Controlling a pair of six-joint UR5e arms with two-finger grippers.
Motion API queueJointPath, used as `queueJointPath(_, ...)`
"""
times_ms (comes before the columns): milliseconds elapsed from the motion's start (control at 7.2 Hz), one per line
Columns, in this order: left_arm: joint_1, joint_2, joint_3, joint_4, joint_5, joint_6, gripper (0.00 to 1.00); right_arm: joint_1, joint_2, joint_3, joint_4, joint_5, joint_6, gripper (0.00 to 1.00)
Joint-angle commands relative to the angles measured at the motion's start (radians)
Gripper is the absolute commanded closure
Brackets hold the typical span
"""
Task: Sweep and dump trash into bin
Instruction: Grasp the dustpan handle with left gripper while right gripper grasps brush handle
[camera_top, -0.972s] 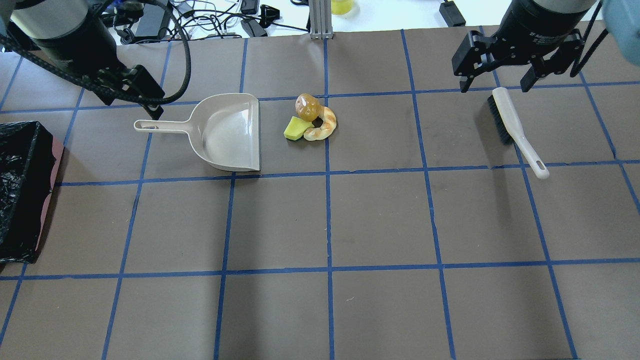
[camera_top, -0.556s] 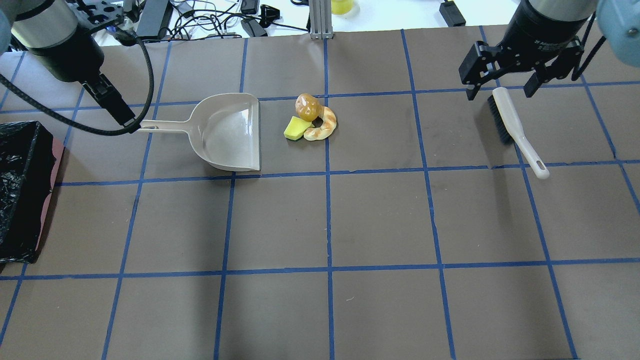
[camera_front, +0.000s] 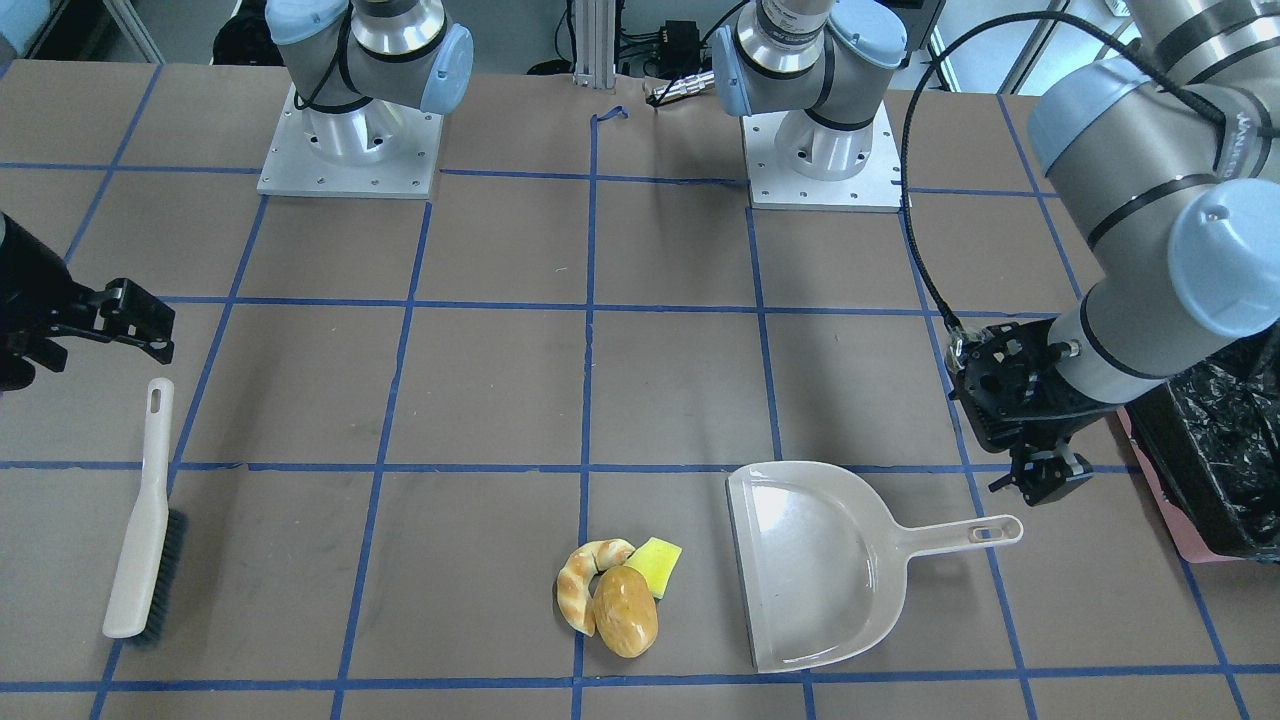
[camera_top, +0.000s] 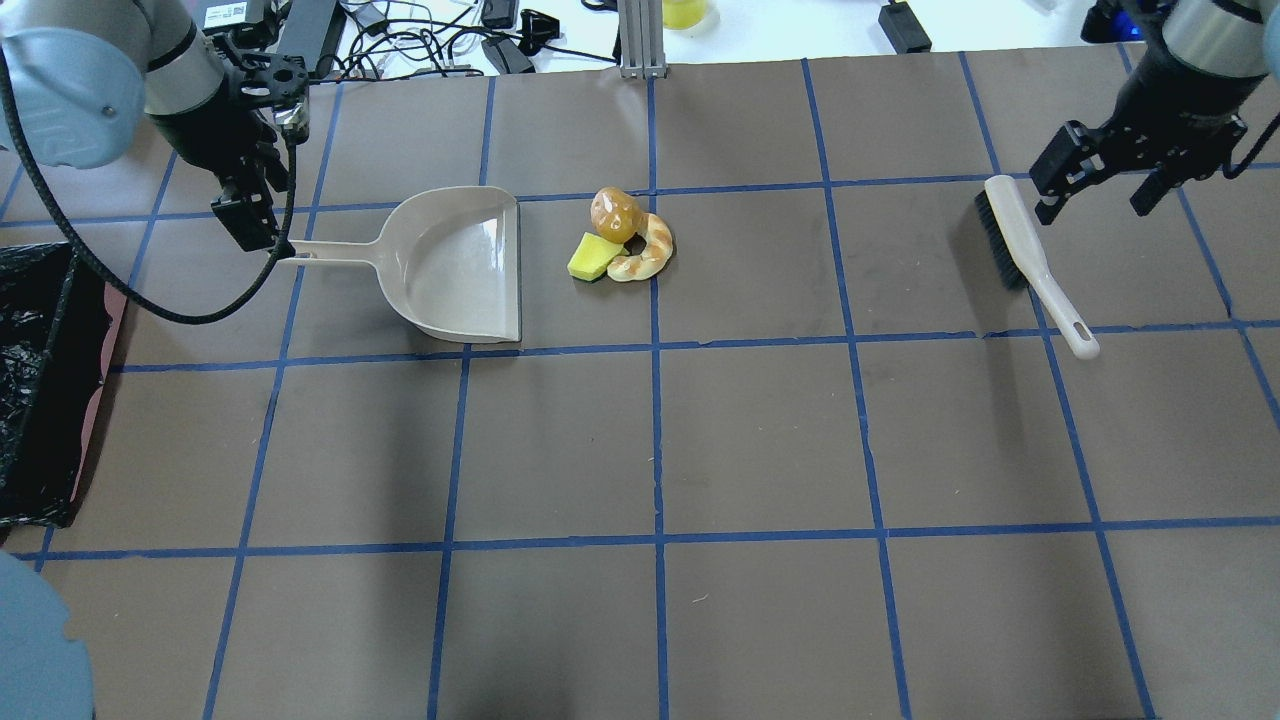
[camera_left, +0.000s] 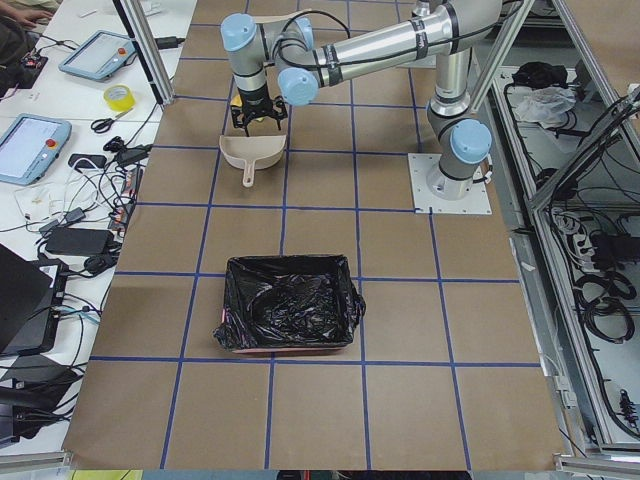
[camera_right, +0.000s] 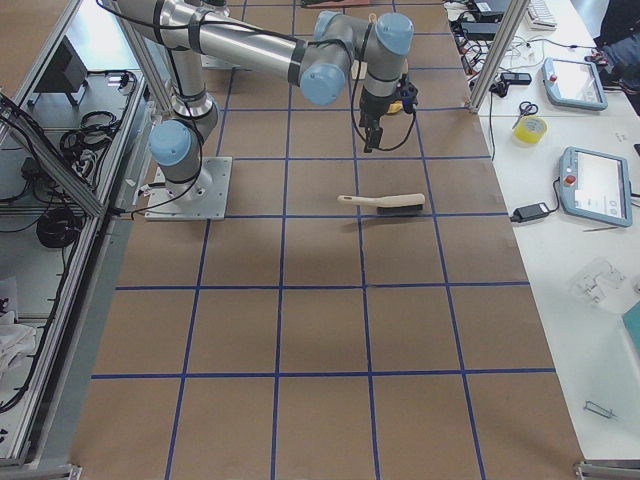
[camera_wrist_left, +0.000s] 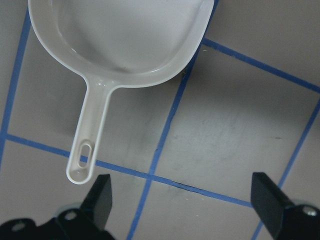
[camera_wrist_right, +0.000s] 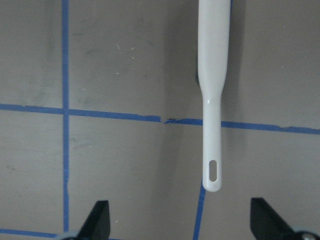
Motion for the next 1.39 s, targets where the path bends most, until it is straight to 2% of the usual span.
queueJointPath(0,0.000,-0.070,-0.002,0.044,0.100,0.085,0.00,-0.069,0.075,0.108,-0.197,-0.016,-0.114,0.00)
queueJointPath(139,0.000,-0.081,-0.006,0.044,0.187,0.079,0.00,-0.069,0.102,0.171,-0.287,-0.015,-0.119,0.00)
queueJointPath(417,0.000,-0.109,0.004,0.044,0.196,0.060,0.00,-0.069,0.138,0.222,-0.365,-0.032,-0.162,0.00)
queueJointPath(694,0.000,-0.127,0.010,0.141,0.194,0.053,0.00,-0.069,0.156,0.235,-0.364,-0.067,-0.165,0.05)
queueJointPath(972,-0.001,-0.144,-0.002,0.203,0.194,0.007,0.00,-0.069,0.158,0.242,-0.357,-0.075,-0.165,0.23)
queueJointPath(1250,-0.005,-0.152,-0.009,0.211,0.169,0.000,0.00,-0.069,0.164,0.242,-0.355,-0.074,-0.163,0.48)
